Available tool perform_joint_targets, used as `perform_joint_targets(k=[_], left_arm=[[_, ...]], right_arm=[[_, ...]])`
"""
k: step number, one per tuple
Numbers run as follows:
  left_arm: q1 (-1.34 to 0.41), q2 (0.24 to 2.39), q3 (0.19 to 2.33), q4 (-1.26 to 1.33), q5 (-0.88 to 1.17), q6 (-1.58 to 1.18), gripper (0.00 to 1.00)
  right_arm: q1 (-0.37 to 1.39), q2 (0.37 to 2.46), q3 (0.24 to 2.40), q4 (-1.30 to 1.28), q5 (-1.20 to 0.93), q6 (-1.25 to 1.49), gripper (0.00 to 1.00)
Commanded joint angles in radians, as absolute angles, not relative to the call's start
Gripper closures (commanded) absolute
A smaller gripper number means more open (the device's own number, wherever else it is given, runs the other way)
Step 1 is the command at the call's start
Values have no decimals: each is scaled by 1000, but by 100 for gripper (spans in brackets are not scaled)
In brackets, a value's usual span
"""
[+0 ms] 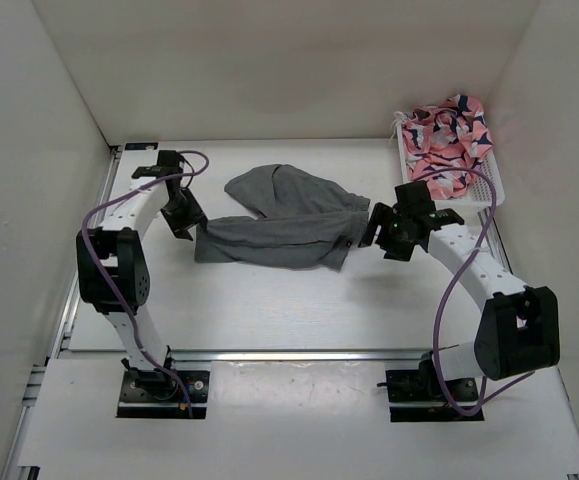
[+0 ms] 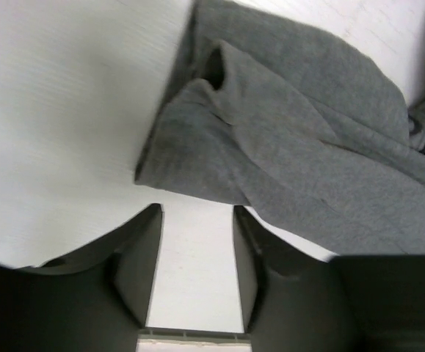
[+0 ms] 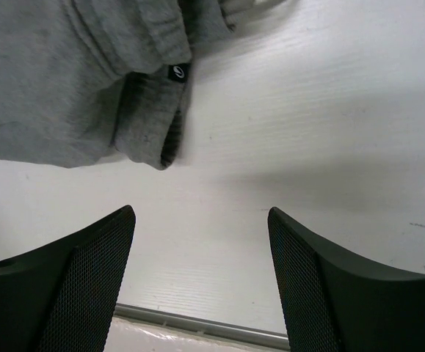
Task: Fold and stack the shorts
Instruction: Flatten the shorts out
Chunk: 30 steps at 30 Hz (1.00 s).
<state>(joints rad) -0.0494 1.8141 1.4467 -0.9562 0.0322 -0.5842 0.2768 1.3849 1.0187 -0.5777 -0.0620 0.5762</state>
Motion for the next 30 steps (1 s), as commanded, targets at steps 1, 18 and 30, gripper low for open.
perform_joint_targets(k=[1, 18, 30], left_arm=[[-71, 1850, 1465, -925, 46, -575, 44], [-130, 2088, 1657, -902, 58, -603, 40], [-130, 2065, 1683, -932, 58, -603, 90]], right_arm=[[275, 1374, 1003, -577, -51, 574, 22], [256, 1362, 1012, -604, -32, 545, 22], [247, 1362, 1012, -614, -32, 535, 22]])
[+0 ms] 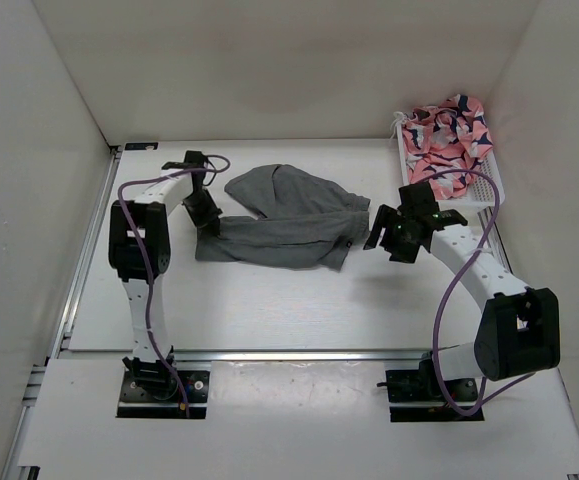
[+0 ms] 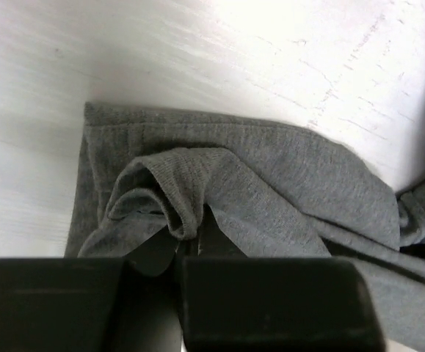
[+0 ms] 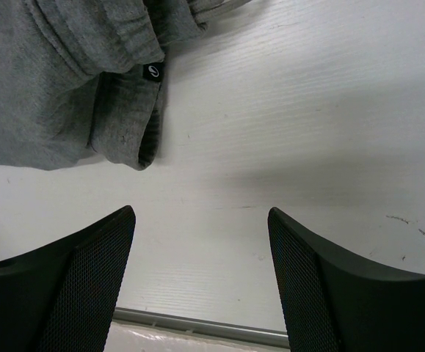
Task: Fold and stack the shorts
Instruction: Flatten the shorts out
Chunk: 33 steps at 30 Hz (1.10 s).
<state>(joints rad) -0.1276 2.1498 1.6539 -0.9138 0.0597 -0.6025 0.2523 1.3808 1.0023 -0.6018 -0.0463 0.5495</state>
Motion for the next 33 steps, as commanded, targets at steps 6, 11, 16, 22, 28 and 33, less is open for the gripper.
perform_joint_targets(k=[6, 11, 16, 22, 28, 33], left_arm=[[-130, 1884, 1657, -1008, -1, -581, 90], [-130, 1706, 1547, -1017, -2, -581, 90], [-130, 1624, 1483, -1005, 38, -592, 90], [-130, 1601, 1463, -1005, 48, -601, 90], [-130, 1592, 1454, -1005, 48, -601, 90], [-130, 1592, 1454, -1005, 48, -601, 90]], right_arm=[[238, 1393, 1022, -571, -99, 558, 22], [212, 1465, 999, -413, -322, 681, 22], [202, 1575, 974, -194, -449, 825, 24], [202, 1655, 974, -29, -486, 957, 25], [235, 1750, 1080, -60, -422, 966, 38], [253, 1819, 1167, -78, -393, 939, 66]])
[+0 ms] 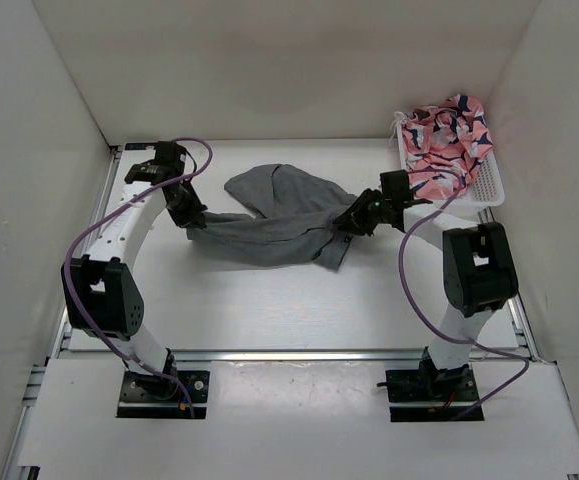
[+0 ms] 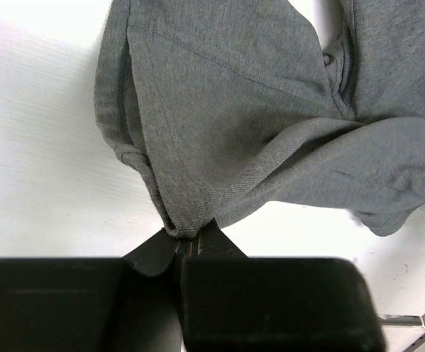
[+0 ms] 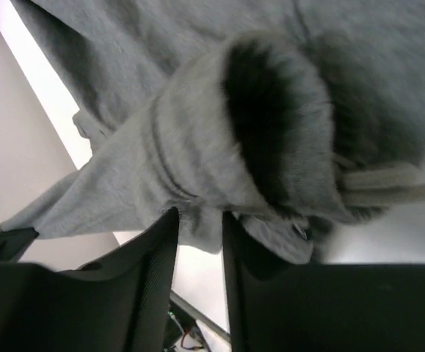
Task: Fold and stack the shorts
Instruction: Flatten the shorts out
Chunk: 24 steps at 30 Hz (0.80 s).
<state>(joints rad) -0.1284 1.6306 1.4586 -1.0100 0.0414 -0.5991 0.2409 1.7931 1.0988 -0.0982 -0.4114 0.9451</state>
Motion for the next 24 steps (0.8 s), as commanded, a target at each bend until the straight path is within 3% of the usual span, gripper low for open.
perform_joint_targets(k=[1, 4, 5, 12, 14, 15, 16, 19, 24], left_arm=[[-130, 1592, 1454, -1005, 48, -601, 90], [-130, 1592, 1454, -1005, 48, -601, 90], [-130, 1592, 1463, -1005, 48, -601, 90], [-130, 1592, 1491, -1014, 38, -601, 90], [-130, 1592, 1491, -1014, 38, -592, 90], [-130, 1592, 1491, -1014, 38, -592, 90], [-130, 1592, 1491, -1014, 38, -592, 90], [-130, 1592, 1491, -1014, 38, -592, 90], [-130, 1592, 1491, -1014, 48, -592, 90]], right_arm=[[265, 1830, 1178, -78, -384, 939, 70], [274, 1839, 1201, -106, -374, 917, 88], [275, 1839, 1210, -127, -361, 917, 100], [275, 1806, 1241, -221, -301, 864, 99], [275, 1796, 1250, -233, -301, 848, 83], [285, 1786, 1250, -245, -301, 848, 70], [285, 1786, 1250, -245, -301, 848, 50], [314, 1799, 1282, -267, -292, 857, 25], [370, 1888, 1380, -322, -264, 857, 22]])
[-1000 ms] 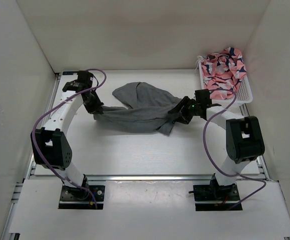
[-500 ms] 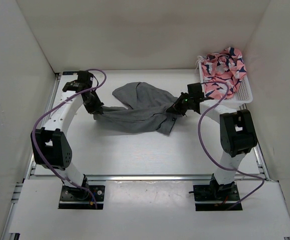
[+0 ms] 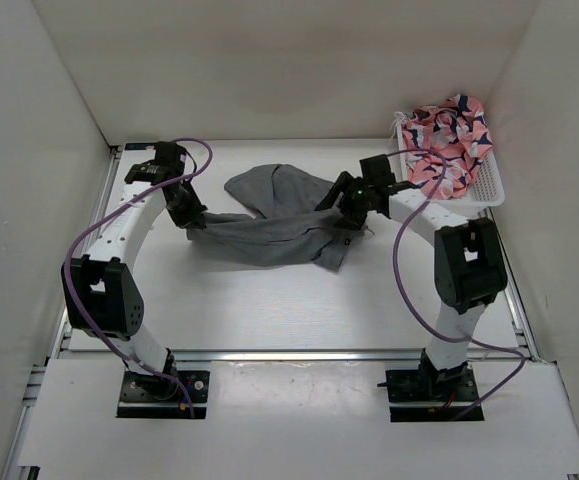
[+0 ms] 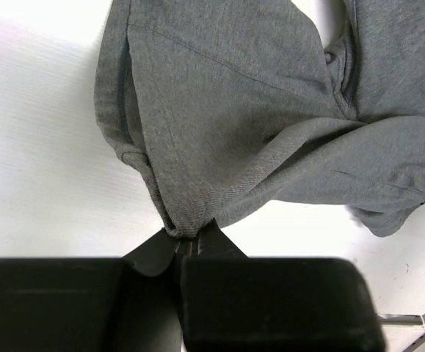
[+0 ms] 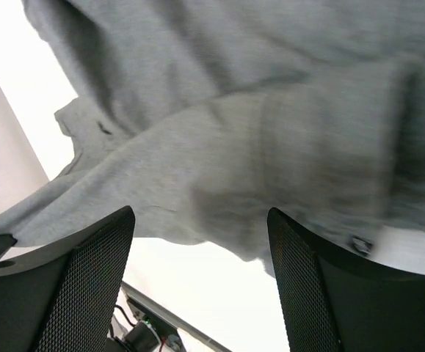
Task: Fold and stack the shorts
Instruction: Flatten the shorts out
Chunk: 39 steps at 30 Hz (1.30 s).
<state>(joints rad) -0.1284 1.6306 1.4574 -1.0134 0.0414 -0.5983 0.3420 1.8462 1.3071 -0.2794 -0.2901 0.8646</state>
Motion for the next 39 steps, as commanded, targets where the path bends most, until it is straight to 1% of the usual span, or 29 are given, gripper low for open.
perform_joint_targets(k=[1, 2, 4, 5, 7, 10, 12, 14, 15, 16, 17, 19, 20, 21, 23, 24, 25, 28, 30, 32, 33, 34, 36, 37, 39], left_arm=[[-130, 1592, 1491, -1014, 48, -592, 90], [-130, 1592, 1491, -1014, 48, -592, 90], [-130, 1592, 1491, -1014, 48, -592, 90], [-130, 1592, 1491, -1014, 48, -592, 90], [-130, 1592, 1491, -1014, 48, -592, 90], [-130, 1592, 1502, -1014, 48, -592, 90], [-130, 1592, 1502, -1014, 48, -592, 90], [-130, 1592, 1502, -1014, 48, -592, 90], [-130, 1592, 1502, -1014, 48, -592, 90], [-130, 1592, 1502, -1014, 48, -592, 90], [-130, 1592, 1502, -1014, 48, -592, 90], [-130, 1592, 1502, -1014, 48, -592, 90], [-130, 1592, 1502, -1014, 48, -592, 90], [-130, 1592, 1502, -1014, 48, -592, 90], [-130, 1592, 1502, -1014, 37, -592, 90], [-130, 1592, 1502, -1014, 37, -592, 90], [-130, 1592, 1502, -1014, 37, -592, 90], [-130, 1624, 1552, -1014, 37, -592, 90], [-118, 1682, 1616, -1032, 37, -592, 90], [-103, 1733, 1776, -1063, 73, -583, 90], [-88, 1780, 1843, -1086, 74, -583, 90], [-77, 1804, 1994, -1138, 74, -583, 90], [-63, 1841, 2147, -1189, 86, -583, 90], [-48, 1853, 2255, -1203, 98, -583, 90], [-32, 1853, 2301, -1194, 120, -583, 90]], right_arm=[[383, 1900, 1393, -340, -244, 857, 22], [383, 1911, 1405, -353, -232, 857, 31], [394, 1934, 1431, -374, -207, 857, 41], [394, 1934, 1431, -396, -195, 845, 50], [403, 1944, 1440, -417, -166, 835, 56], [403, 1944, 1450, -448, -144, 824, 61], [403, 1944, 1460, -479, -135, 815, 59], [403, 1944, 1460, -489, -112, 815, 47], [403, 1944, 1469, -489, -103, 805, 34], [403, 1944, 1470, -498, -94, 805, 31], [403, 1957, 1480, -499, -94, 805, 31], [403, 1970, 1480, -499, -83, 805, 45], [403, 1970, 1480, -499, -69, 805, 53], [403, 1970, 1480, -499, -69, 805, 73], [403, 1957, 1480, -499, -54, 805, 91], [403, 1957, 1480, -508, -40, 805, 97], [403, 1933, 1480, -517, -17, 796, 100], [403, 1905, 1529, -541, 23, 766, 100], [379, 1896, 1613, -564, 46, 730, 100], [341, 1896, 1695, -594, 37, 700, 100], [327, 1896, 1801, -609, 25, 669, 100], [302, 1896, 1859, -648, 25, 655, 100], [282, 1896, 1986, -660, 15, 626, 100], [273, 1864, 2014, -660, 15, 595, 100], [273, 1830, 2046, -669, 15, 565, 100]])
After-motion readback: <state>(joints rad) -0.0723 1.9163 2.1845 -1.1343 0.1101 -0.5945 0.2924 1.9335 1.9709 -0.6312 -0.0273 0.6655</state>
